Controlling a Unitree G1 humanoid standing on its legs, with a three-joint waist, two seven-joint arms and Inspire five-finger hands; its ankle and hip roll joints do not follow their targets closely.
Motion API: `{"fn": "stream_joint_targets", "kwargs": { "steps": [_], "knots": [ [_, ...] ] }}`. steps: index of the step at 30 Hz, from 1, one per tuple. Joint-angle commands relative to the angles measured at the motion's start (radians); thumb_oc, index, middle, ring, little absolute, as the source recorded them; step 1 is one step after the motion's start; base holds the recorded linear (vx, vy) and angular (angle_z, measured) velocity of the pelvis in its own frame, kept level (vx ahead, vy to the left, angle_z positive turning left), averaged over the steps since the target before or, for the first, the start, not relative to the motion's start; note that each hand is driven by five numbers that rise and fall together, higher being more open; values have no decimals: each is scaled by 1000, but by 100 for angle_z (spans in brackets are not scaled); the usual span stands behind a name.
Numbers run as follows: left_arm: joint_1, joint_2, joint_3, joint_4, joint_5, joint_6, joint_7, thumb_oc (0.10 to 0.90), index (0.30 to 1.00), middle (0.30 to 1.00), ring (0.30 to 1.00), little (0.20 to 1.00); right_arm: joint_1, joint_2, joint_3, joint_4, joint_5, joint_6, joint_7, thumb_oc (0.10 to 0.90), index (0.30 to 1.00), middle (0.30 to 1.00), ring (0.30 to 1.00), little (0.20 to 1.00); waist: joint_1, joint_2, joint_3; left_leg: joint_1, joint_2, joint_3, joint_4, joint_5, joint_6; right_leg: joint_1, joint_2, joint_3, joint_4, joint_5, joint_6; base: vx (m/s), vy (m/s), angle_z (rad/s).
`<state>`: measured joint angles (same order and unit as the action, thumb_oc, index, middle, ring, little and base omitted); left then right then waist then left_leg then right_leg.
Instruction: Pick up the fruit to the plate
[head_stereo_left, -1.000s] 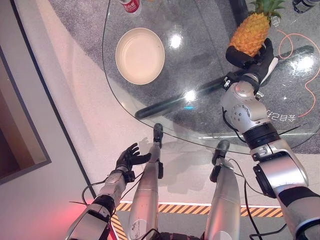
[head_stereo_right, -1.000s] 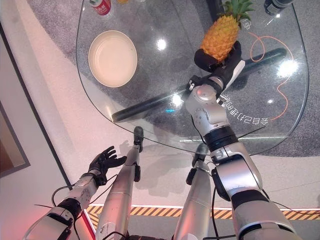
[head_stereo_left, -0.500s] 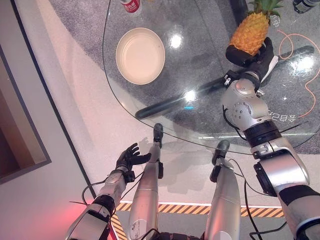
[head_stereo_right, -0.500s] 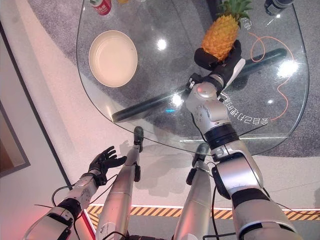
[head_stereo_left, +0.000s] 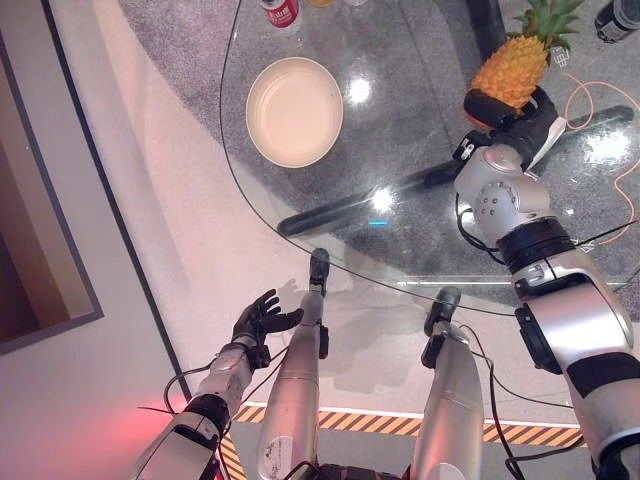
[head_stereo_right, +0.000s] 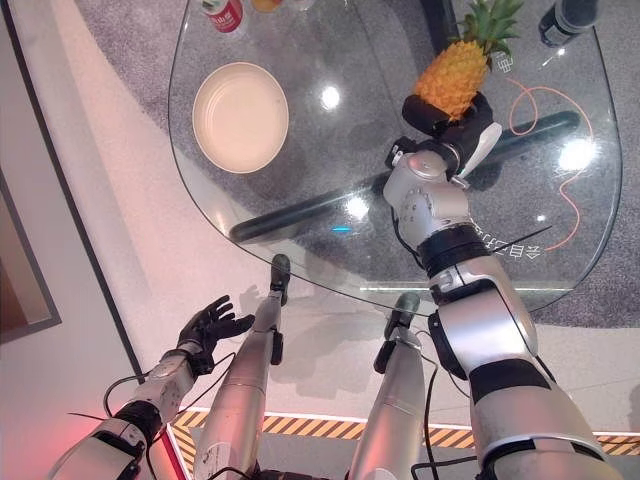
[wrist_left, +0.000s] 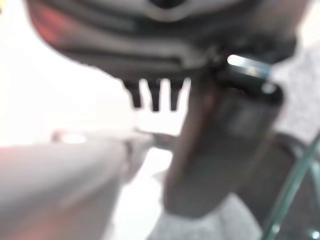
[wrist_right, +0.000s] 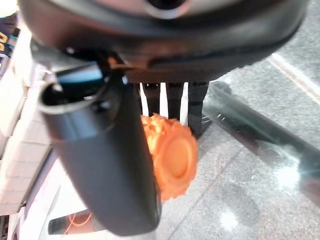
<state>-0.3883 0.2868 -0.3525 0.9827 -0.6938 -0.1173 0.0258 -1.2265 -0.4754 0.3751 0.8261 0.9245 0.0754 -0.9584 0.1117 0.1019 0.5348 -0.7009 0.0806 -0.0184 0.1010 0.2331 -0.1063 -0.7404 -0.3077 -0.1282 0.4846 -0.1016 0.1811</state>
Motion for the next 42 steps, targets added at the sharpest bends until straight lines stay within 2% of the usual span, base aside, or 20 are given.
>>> {"fn": "stream_joint_targets", "kwargs": {
  "steps": [1,11,12,15,16,17,19,20,21,22,23,34,39,42],
  "knots": [
    [8,53,-55,16,-26,-1,-10,800,900,900,900,900,-82,-51,29,8,43,-26,50,100,300,300,300,200,41,5,-15,4,22,5,109,-145,-13,42,-7,-70,-212,176,-4,0,0,0],
    [6,53,-54,9,-48,-10,1,800,900,900,900,900,-84,-47,29,4,6,-48,66,100,300,300,300,200,40,6,-15,3,21,5,104,-141,-13,40,-6,-69,-216,180,-2,-8,1,0],
    [1,55,-49,4,-53,-14,5,800,900,900,900,900,-91,-49,26,-1,-5,-49,68,100,300,300,300,200,38,6,-15,-23,20,8,103,-114,-9,17,-7,-78,-222,207,-12,-77,6,0],
    [4,55,-44,-1,-75,-21,11,800,900,900,900,900,-93,-49,28,-12,-47,-50,57,100,300,300,300,200,38,6,-15,-21,19,9,101,-112,-10,19,-6,-77,-222,207,-11,-5,-2,1],
    [9,53,-43,-1,-80,-19,12,800,900,900,900,900,-87,-48,29,-15,-52,-49,55,100,300,300,300,200,38,7,-15,4,22,7,102,-139,-14,39,-3,-67,-215,179,-2,0,0,0],
    [3,54,-33,-5,-98,-24,15,800,900,900,900,900,-92,-51,29,-23,-83,-53,51,100,300,300,300,200,36,6,-15,-20,20,9,100,-111,-9,19,-5,-76,-224,207,-11,0,0,0],
    [3,53,-22,-7,-119,-30,17,800,900,900,900,900,-93,-57,31,-32,-121,-56,51,100,300,300,300,200,34,6,-15,-19,20,9,99,-112,-9,20,-5,-75,-224,207,-11,-10,2,-1],
    [9,51,-18,-7,-131,-30,17,800,900,900,900,900,-86,-56,32,-35,-127,-58,53,100,300,300,300,200,35,7,-15,6,22,7,102,-139,-15,39,-3,-65,-216,179,-2,61,-12,-2],
    [9,51,-12,-9,-143,-33,18,800,900,900,900,900,-86,-57,32,-40,-142,-61,54,100,300,300,300,200,34,7,-15,6,22,8,102,-139,-15,39,-4,-65,-217,179,-2,58,-10,-1],
    [7,50,-6,-10,-153,-36,19,800,900,900,900,900,-85,-58,31,-49,-162,-64,55,100,300,300,300,200,33,8,-15,7,22,9,100,-138,-15,40,-4,-65,-218,179,-1,-87,17,-1],
    [-3,51,3,-13,-167,-38,20,800,900,900,900,900,-92,-63,27,-64,-181,-64,51,100,300,300,300,200,30,8,-15,-19,18,11,98,-110,-11,19,-6,-72,-228,208,-11,-88,21,-1],
    [-5,48,64,-22,-250,-58,29,800,900,900,900,900,-63,-74,-1,-182,-243,-62,25,100,300,300,300,200,15,13,-15,-4,20,22,82,-102,-12,25,-6,-65,-236,209,-10,-8,2,0],
    [-9,48,93,-37,-292,-104,68,800,900,900,900,900,-52,-80,-11,-228,-300,-59,23,100,300,300,300,200,10,7,-15,-5,24,23,77,-97,-13,23,-3,-64,-235,208,-11,0,0,0],
    [-17,51,116,-62,-274,-176,139,800,900,900,900,900,-38,-85,-16,-259,-349,-51,21,100,300,300,300,200,8,3,-15,-2,25,22,75,-96,-14,25,-3,-63,-236,208,-11,0,0,0]
  ]
}}
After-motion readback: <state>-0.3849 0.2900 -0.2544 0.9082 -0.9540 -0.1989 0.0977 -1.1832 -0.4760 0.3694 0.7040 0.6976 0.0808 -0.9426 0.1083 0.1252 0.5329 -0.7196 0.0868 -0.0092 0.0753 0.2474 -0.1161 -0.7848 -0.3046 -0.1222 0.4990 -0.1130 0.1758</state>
